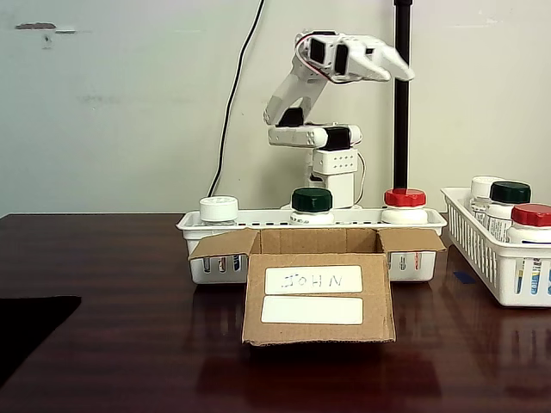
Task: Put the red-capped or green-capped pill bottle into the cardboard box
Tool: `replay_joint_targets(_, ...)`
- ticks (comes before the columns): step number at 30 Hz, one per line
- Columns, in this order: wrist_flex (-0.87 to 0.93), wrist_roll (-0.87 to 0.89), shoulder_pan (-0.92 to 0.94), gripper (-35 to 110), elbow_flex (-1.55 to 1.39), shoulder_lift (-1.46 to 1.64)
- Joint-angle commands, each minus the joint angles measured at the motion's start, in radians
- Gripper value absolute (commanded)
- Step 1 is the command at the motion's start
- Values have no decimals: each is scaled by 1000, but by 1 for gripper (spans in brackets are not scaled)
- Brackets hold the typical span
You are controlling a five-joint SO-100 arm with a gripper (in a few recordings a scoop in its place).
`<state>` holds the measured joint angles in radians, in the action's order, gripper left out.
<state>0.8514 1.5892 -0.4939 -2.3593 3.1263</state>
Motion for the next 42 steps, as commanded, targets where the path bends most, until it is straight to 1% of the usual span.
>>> replay_joint_targets(1, -161, 12, -97, 64, 52, -110)
replay_joint_targets(4, -304, 9, -149, 75, 32, -179)
replay_joint_targets(6, -408, 9, -189, 79, 2, -227)
replay_joint_targets(9, -620, 8, -241, 79, -77, -321)
replay_joint_targets(13, -853, -11, -307, 78, -152, -483)
replay_joint_targets(18, -1167, -21, -319, 78, -198, -790)
replay_joint_targets(21, -1308, -25, -307, 78, -198, -951)
replay_joint_targets(26, -1420, -32, -264, 78, -179, -1115)
replay_joint_targets(32, -1476, -48, -230, 78, -137, -1233)
replay_joint_targets(42, -1485, -98, -233, 78, -94, -1310)
